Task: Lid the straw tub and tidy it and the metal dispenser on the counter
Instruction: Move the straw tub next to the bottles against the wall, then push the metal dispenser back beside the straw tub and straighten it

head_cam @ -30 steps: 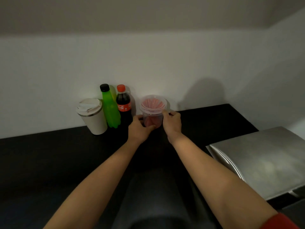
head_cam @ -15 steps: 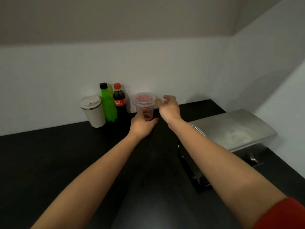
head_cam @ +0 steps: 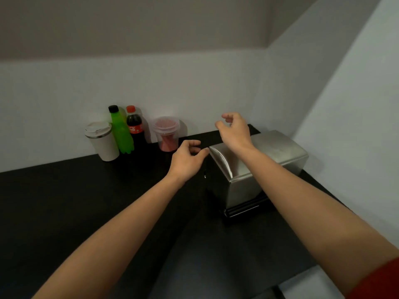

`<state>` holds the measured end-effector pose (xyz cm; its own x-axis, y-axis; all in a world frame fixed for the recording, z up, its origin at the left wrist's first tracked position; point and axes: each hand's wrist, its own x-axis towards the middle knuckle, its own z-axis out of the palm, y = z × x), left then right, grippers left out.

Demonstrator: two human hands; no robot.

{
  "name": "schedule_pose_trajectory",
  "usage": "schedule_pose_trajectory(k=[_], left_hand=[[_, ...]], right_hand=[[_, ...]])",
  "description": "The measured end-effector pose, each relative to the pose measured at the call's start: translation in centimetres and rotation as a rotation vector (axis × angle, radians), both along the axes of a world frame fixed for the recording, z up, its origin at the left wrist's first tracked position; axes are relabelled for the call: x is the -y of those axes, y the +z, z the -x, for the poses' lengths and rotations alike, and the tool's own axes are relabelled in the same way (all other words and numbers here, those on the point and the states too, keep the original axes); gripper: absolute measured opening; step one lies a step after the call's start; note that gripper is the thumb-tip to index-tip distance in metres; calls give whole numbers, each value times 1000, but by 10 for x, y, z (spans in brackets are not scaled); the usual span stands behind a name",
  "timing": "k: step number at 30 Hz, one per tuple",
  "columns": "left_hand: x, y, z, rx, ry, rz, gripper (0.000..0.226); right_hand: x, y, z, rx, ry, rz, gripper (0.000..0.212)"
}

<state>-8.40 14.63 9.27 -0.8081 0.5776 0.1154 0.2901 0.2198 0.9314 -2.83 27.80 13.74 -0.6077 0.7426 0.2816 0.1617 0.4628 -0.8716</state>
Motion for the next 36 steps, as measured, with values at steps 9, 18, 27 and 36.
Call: schedule_pose_trajectory(k=[9, 18, 27, 36], left_hand=[[-26, -11, -50, 57, 111, -24, 48], [-46, -26, -82, 117, 241, -56, 77], [-43, -50, -99, 171, 197, -138, 108], [-42, -70, -95, 117, 83, -147, 124]], right_hand=[[-61, -7, -74, 102, 5, -103, 33], [-114, -24, -123, 221, -40, -114, 43], [-143, -54, -138, 115, -40, 450, 72], [-148, -71, -132, -94, 3, 666, 41]])
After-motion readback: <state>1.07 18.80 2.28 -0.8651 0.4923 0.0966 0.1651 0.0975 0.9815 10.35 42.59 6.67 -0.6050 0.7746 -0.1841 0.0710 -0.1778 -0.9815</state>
